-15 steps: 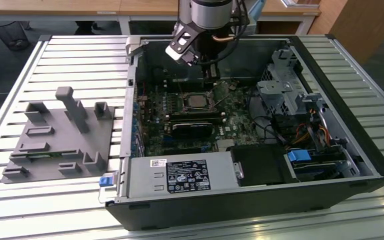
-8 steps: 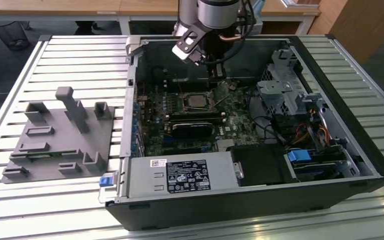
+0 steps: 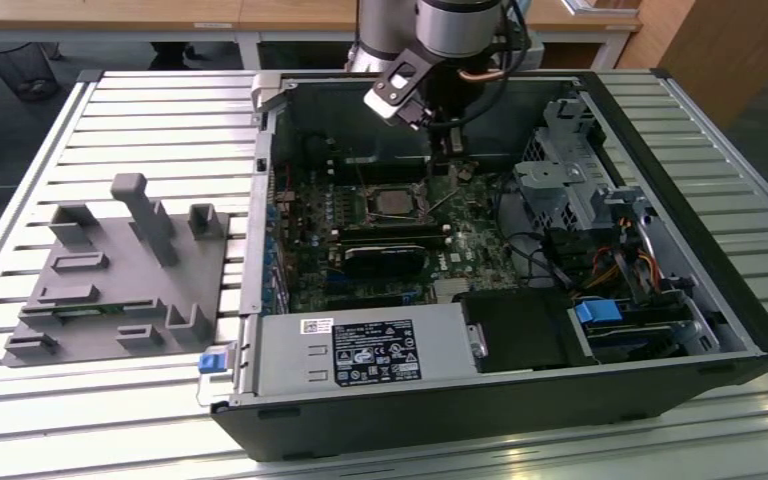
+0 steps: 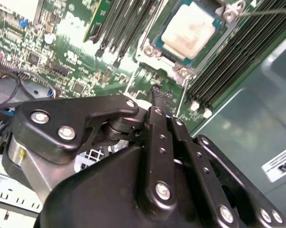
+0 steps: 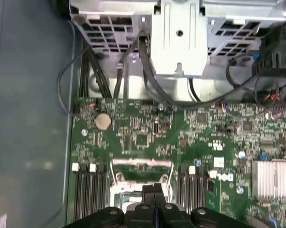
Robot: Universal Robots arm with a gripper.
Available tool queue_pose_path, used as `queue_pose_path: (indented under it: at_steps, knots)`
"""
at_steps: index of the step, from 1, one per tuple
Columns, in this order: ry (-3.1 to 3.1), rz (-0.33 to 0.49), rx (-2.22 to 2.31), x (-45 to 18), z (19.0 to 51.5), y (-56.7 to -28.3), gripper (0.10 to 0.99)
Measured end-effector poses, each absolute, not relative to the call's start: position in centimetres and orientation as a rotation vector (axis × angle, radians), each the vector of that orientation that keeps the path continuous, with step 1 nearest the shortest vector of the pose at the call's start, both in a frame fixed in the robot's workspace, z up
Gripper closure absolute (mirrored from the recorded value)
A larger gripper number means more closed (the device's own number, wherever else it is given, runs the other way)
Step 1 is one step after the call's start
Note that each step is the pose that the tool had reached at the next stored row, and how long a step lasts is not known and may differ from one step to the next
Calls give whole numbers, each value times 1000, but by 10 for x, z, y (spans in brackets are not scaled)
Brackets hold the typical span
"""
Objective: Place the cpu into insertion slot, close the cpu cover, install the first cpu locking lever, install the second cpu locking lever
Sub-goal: 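Close the cpu cover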
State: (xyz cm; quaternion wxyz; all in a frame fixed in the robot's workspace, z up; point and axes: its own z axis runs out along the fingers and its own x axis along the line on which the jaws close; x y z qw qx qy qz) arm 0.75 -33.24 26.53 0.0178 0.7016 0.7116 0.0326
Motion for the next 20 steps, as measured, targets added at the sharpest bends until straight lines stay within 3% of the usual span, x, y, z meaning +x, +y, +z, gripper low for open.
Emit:
queue_pose_path:
  at_steps: [20]
  knots:
    - [2210, 96, 2186, 39, 258, -319, 980]
